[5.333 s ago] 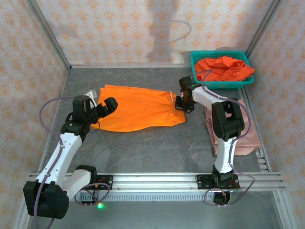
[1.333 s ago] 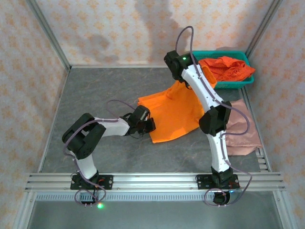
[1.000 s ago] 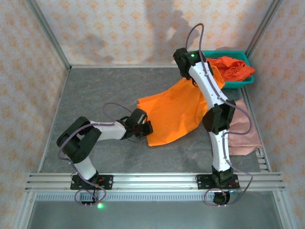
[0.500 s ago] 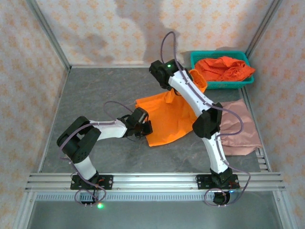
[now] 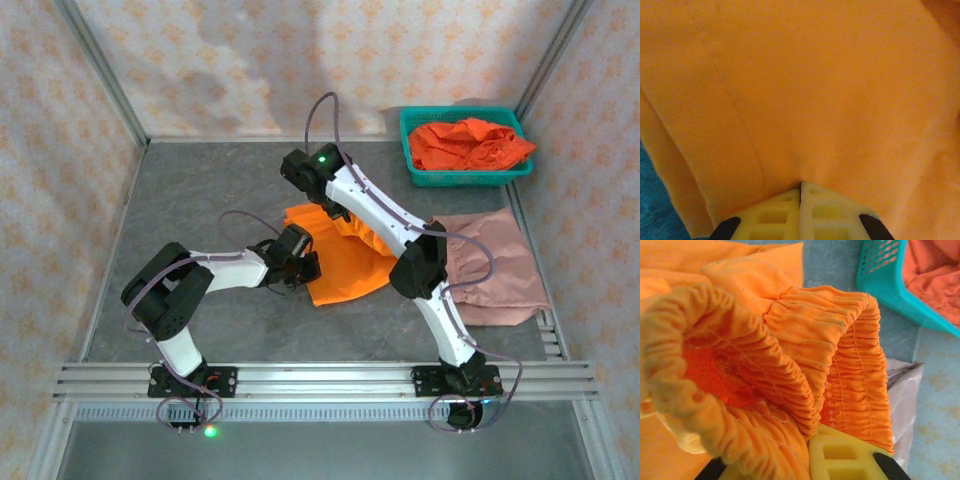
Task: Fold and stack the shorts
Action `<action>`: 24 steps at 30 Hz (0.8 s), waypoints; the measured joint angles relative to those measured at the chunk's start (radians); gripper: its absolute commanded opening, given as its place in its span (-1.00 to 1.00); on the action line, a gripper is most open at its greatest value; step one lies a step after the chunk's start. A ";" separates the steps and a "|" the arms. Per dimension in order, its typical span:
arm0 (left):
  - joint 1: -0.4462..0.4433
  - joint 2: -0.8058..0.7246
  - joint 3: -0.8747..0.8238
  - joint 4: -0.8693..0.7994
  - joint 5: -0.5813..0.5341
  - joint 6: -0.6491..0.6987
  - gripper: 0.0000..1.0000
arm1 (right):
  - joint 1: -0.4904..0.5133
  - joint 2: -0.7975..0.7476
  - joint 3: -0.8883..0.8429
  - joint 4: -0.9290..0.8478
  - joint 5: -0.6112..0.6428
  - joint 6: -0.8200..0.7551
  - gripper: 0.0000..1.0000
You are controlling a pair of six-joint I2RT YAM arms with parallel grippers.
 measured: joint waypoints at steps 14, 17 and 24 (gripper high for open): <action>0.000 -0.088 0.115 -0.137 -0.032 0.058 -0.57 | -0.281 -0.217 -0.199 0.113 -0.022 -0.054 -0.79; 0.000 -0.073 0.121 -0.137 -0.030 0.057 -0.57 | -0.354 -0.278 -0.260 0.140 -0.018 -0.065 -0.79; 0.000 0.051 0.094 -0.090 -0.020 0.010 -0.60 | -0.380 -0.299 -0.346 0.192 -0.045 -0.082 -0.79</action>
